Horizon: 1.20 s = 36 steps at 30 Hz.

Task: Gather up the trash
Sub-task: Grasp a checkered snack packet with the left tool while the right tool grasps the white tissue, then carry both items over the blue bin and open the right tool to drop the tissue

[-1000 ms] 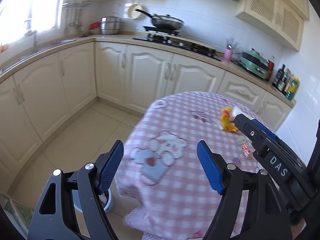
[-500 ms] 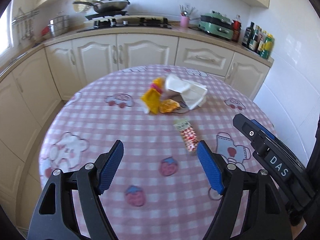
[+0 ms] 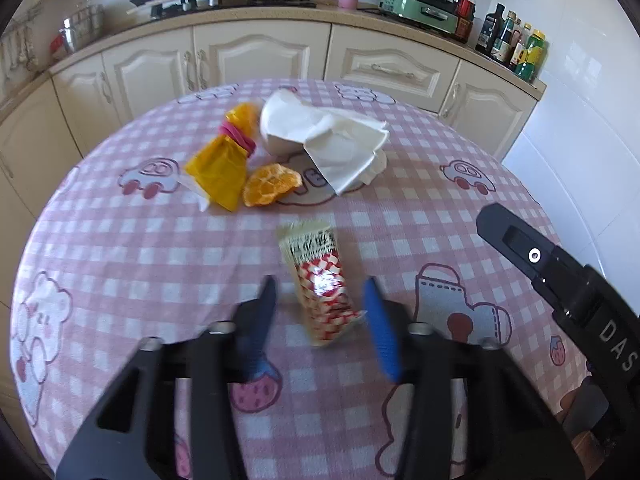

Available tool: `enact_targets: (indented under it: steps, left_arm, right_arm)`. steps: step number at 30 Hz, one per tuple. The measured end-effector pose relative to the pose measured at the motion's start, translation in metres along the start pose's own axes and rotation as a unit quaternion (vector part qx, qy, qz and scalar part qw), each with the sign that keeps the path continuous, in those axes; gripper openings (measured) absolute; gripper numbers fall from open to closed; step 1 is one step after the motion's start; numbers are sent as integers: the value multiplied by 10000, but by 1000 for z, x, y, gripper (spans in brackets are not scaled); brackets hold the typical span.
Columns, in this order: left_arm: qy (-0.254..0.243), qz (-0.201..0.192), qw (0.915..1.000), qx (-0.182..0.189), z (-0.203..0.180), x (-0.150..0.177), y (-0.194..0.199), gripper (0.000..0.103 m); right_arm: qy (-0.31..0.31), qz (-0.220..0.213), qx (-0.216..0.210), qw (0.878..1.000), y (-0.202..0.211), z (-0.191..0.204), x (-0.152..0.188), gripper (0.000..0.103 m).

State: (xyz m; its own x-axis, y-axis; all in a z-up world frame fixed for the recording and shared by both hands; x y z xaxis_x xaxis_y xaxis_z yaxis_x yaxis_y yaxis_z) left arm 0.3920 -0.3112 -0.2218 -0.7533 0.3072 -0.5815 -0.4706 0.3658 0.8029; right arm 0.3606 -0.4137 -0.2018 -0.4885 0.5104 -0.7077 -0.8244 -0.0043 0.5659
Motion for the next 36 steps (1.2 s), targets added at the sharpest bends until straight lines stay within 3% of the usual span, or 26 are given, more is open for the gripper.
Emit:
enact_targets:
  steps: [3, 11, 21, 25, 29, 36]
  left_arm:
    - [45, -64, 9999, 78, 2, 0, 3, 17]
    - [395, -767, 9963, -39, 40, -23, 51, 16]
    - [789, -839, 9932, -190, 87, -32, 50, 16]
    - [819, -848, 9929, -159, 95, -31, 53, 16]
    - [872, -897, 9921, -121, 102, -30, 59, 16]
    - [945, -1073, 9896, -151, 118, -26, 84, 16]
  right_arm:
    - [64, 97, -5, 9999, -8, 6, -2, 51]
    - [270, 217, -179, 9992, -32, 34, -16, 51]
    - [-156, 623, -576, 9963, -87, 50, -32, 51]
    - [-195, 727, -754, 9943, -91, 54, -27, 25]
    - [4, 613, -778, 9951, -81, 63, -28, 6]
    - [379, 229, -836, 9955, -44, 95, -30, 6]
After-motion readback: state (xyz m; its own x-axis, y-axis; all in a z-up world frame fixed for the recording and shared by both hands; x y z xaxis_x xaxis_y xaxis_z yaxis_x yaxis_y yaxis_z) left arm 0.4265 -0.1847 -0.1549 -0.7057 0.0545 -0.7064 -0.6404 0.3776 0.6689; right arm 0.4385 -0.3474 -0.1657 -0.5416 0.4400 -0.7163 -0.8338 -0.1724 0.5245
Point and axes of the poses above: each gripper's, at about its wrist camera, not at the fingertips, and y roughly against the way its jaws point, z to its left, x to its underside, the point moved 9 cm from there along -y, roughly the way its jaws point, and after that the axes turned 1 degree about z, right-handed, at the moved point
